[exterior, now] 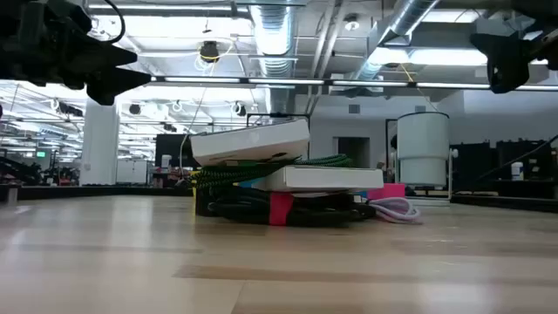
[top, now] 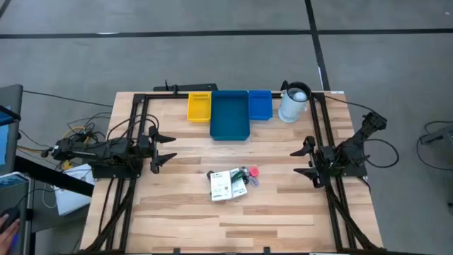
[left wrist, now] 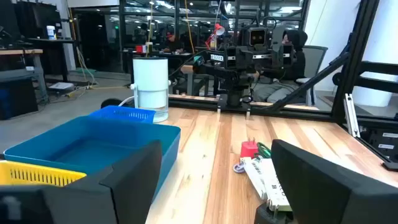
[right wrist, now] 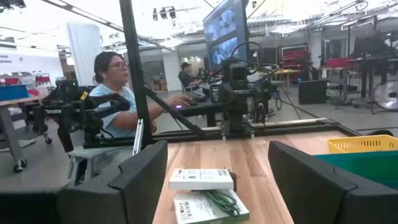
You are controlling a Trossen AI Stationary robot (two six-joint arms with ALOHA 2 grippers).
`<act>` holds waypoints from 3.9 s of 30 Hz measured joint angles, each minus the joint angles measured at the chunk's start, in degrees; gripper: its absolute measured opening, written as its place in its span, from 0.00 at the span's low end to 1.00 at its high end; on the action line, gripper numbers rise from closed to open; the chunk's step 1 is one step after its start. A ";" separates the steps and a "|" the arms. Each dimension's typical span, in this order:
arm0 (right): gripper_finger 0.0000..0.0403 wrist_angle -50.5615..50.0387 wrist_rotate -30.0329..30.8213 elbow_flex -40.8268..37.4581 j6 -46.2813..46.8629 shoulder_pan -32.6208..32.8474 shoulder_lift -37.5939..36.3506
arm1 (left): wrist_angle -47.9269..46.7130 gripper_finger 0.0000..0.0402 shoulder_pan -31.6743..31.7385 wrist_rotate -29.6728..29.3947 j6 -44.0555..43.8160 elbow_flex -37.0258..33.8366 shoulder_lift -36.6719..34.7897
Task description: Pick and place items into bin
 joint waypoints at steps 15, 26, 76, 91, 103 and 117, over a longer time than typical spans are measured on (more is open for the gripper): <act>0.68 0.02 0.01 0.00 0.01 0.00 0.01 | -0.01 0.73 0.00 0.02 -0.02 -0.01 0.02; 0.68 0.00 0.01 0.00 -0.01 0.00 -0.01 | 0.01 0.73 -0.01 0.02 0.00 0.01 0.02; 0.68 0.02 0.01 0.00 -0.01 0.00 0.01 | 0.01 0.73 0.01 0.00 -0.02 0.01 0.00; 0.68 0.02 0.01 0.00 0.00 0.00 0.01 | 5.50 0.73 0.03 -1.29 0.94 -0.16 0.03; 0.68 0.00 0.00 0.00 -0.01 0.00 0.01 | 38.71 0.73 -0.13 5.55 -21.27 -0.40 0.02; 0.68 0.00 0.01 0.00 -0.01 0.00 0.00 | 63.86 0.73 -18.06 1.79 -12.68 4.02 27.28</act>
